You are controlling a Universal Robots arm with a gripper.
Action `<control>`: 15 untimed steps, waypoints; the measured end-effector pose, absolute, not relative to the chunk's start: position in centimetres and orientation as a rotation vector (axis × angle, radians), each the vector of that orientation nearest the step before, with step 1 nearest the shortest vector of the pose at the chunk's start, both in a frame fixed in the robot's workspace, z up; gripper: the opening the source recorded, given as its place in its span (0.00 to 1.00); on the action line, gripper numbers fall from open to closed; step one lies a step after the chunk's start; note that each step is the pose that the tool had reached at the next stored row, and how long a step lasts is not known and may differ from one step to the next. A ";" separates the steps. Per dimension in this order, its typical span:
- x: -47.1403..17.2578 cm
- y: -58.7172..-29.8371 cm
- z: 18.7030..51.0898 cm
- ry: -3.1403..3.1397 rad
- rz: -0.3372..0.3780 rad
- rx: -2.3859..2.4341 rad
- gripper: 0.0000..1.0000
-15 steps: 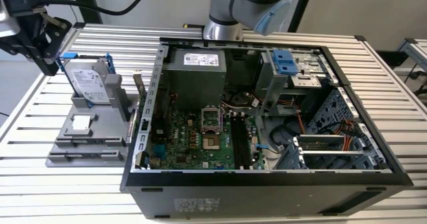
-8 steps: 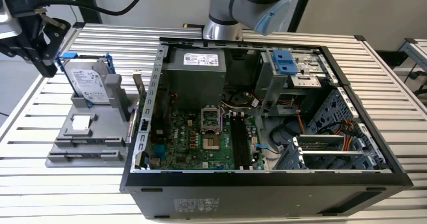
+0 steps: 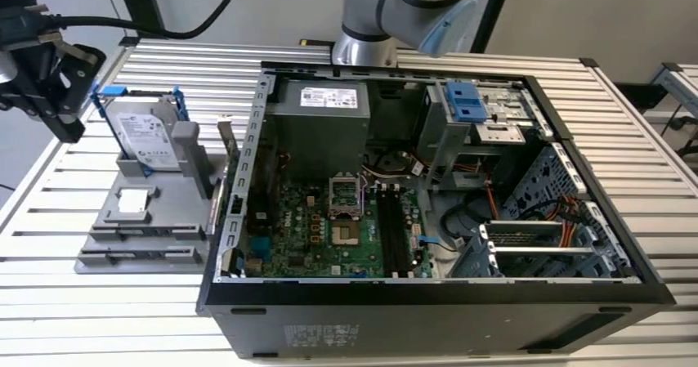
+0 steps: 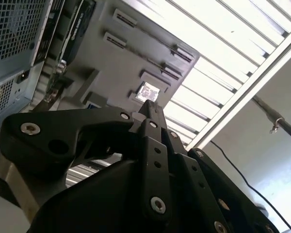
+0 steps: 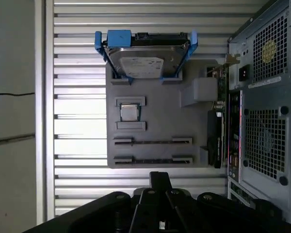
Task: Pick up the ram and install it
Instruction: 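Pick up the ram and move it above insertion slot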
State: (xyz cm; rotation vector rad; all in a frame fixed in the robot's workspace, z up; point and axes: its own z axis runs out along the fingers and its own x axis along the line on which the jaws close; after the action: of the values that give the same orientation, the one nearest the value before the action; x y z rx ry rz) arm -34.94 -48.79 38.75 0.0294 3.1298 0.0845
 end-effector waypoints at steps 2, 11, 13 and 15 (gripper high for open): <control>-34.9 -49.2 38.7 3.130 0.088 0.029 0.00; -34.9 -49.5 38.8 3.130 0.092 0.027 0.00; -34.9 -49.5 38.8 3.130 0.092 0.027 0.00; -34.9 -49.5 38.7 3.130 0.092 0.027 0.00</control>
State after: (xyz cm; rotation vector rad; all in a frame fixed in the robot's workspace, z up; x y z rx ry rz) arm -34.94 -49.45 38.75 0.0270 3.1297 0.0920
